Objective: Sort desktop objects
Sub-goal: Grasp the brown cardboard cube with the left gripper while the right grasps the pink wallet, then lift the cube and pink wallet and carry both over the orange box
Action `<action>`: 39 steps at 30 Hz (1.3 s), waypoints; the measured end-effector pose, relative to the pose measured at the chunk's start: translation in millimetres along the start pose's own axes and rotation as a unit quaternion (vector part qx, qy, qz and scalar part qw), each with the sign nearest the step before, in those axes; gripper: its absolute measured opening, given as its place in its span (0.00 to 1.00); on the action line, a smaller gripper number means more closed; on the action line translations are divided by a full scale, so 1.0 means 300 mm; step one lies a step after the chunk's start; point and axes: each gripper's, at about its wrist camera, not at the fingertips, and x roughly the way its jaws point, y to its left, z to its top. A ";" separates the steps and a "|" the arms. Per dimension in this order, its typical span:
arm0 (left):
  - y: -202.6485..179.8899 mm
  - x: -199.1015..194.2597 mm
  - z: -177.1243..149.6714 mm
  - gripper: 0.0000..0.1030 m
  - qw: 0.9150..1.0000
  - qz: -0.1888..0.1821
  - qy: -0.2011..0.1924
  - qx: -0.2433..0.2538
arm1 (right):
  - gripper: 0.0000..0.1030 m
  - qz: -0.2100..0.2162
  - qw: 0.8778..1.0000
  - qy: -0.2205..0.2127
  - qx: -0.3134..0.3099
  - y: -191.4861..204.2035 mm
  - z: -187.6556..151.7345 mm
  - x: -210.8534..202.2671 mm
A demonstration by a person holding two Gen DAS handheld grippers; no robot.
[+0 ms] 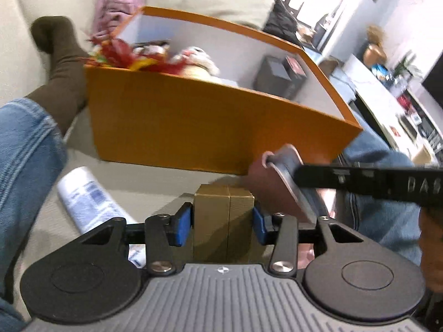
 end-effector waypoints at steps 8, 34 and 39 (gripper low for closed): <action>-0.036 0.053 0.050 0.50 1.000 -0.016 0.006 -0.025 | 0.21 -0.013 1.000 -0.005 -0.017 0.002 -0.026 -0.077; -0.120 0.068 0.006 0.50 0.999 -0.004 -0.015 0.052 | 0.24 -0.102 0.995 0.015 0.007 -0.048 -0.022 -0.078; -0.107 0.029 0.009 0.49 0.999 0.002 -0.012 0.042 | 0.18 -0.111 0.994 -0.001 0.004 -0.049 -0.026 -0.113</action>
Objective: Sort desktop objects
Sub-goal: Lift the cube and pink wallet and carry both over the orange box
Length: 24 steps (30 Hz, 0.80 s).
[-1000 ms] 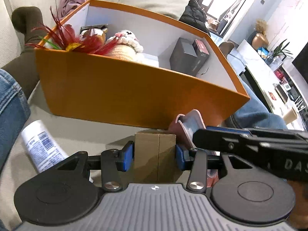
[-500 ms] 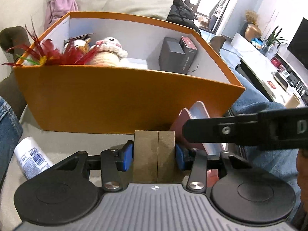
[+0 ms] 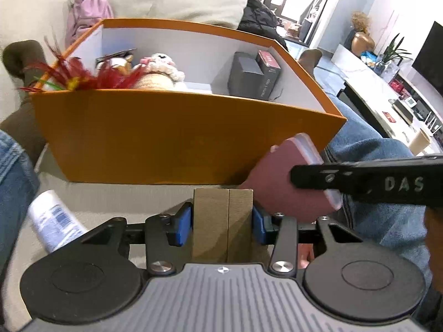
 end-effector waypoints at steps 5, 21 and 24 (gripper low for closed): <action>0.044 -0.109 0.041 0.49 0.999 -0.036 0.003 -0.033 | 0.17 0.045 0.999 -0.010 -0.001 -0.006 0.034 -0.104; 0.093 -0.208 0.466 0.49 0.997 -0.029 -0.054 -0.045 | 0.16 0.038 0.993 -0.111 0.006 0.008 0.435 -0.109; 0.107 -0.117 0.526 0.49 0.998 -0.015 -0.039 -0.048 | 0.16 0.013 0.996 -0.087 0.008 -0.002 0.503 0.030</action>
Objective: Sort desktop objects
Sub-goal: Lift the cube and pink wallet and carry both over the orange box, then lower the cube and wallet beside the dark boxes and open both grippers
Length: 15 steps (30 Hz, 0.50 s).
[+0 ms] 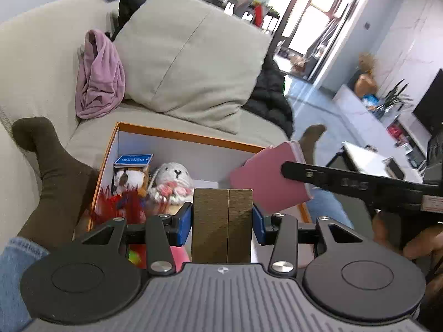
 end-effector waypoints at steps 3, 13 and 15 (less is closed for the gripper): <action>0.017 0.099 0.035 0.49 1.000 0.002 0.017 -0.004 | 0.16 -0.032 0.999 0.017 -0.012 -0.014 0.007 0.115; 0.024 0.358 0.080 0.49 0.998 0.011 0.059 -0.003 | 0.16 -0.081 0.996 0.044 -0.002 -0.082 0.019 0.272; 0.028 0.385 0.080 0.49 0.998 0.012 0.062 -0.006 | 0.17 -0.079 0.996 0.050 0.012 -0.100 0.021 0.283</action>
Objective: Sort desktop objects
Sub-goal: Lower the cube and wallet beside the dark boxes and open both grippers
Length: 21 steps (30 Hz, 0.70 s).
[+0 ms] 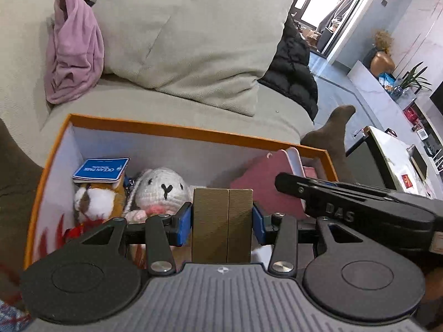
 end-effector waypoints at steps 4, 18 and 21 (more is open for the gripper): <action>0.012 0.036 0.005 0.49 1.000 -0.014 0.007 -0.012 | 0.17 0.007 1.000 0.013 0.026 -0.027 0.006 0.024; -0.046 0.092 -0.019 0.49 1.000 0.003 0.018 0.022 | 0.28 0.071 0.994 -0.026 0.075 -0.084 0.002 -0.055; -0.054 0.112 -0.016 0.49 0.999 0.013 0.022 0.026 | 0.29 0.076 0.994 -0.040 0.075 -0.104 -0.037 -0.118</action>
